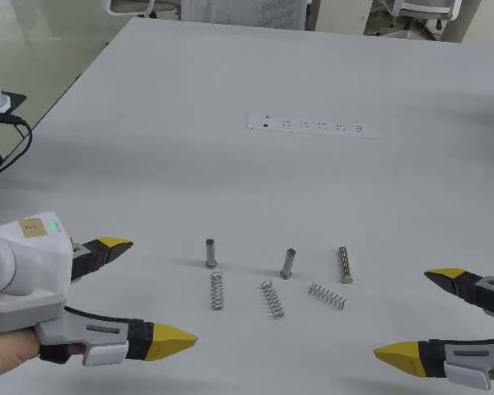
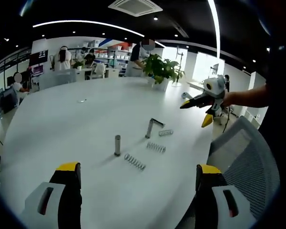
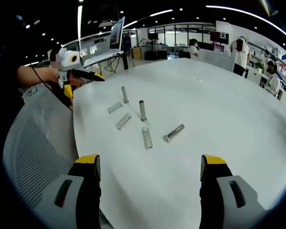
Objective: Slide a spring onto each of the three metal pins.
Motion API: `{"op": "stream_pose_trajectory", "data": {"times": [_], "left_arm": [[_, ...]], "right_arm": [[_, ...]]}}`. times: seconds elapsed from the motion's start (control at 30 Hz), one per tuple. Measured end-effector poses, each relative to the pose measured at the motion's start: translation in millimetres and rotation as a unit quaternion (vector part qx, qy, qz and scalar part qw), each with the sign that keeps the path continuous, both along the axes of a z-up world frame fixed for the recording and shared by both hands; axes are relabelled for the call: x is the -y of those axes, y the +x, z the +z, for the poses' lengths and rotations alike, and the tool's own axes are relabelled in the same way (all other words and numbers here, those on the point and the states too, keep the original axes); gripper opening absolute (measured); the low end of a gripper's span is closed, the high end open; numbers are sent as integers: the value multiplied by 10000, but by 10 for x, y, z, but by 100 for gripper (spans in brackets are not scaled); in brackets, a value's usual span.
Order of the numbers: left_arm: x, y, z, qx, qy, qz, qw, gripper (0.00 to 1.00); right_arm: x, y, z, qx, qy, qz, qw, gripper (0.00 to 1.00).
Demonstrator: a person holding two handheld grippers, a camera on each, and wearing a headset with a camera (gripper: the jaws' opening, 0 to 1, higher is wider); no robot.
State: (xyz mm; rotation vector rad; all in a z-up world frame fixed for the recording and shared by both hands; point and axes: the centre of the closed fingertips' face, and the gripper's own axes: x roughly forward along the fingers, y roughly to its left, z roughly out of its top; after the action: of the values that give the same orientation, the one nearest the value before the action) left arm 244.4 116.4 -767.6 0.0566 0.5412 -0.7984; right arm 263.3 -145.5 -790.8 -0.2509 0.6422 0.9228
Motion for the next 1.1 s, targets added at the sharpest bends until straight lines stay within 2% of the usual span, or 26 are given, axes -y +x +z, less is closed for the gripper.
{"op": "stream_pose_trajectory", "data": {"times": [1.1], "left_arm": [[-3,-14,8,-13,19,-20,10000,98]], "right_arm": [[-7,16,-22,-29,-35,30,10000,85]]}}
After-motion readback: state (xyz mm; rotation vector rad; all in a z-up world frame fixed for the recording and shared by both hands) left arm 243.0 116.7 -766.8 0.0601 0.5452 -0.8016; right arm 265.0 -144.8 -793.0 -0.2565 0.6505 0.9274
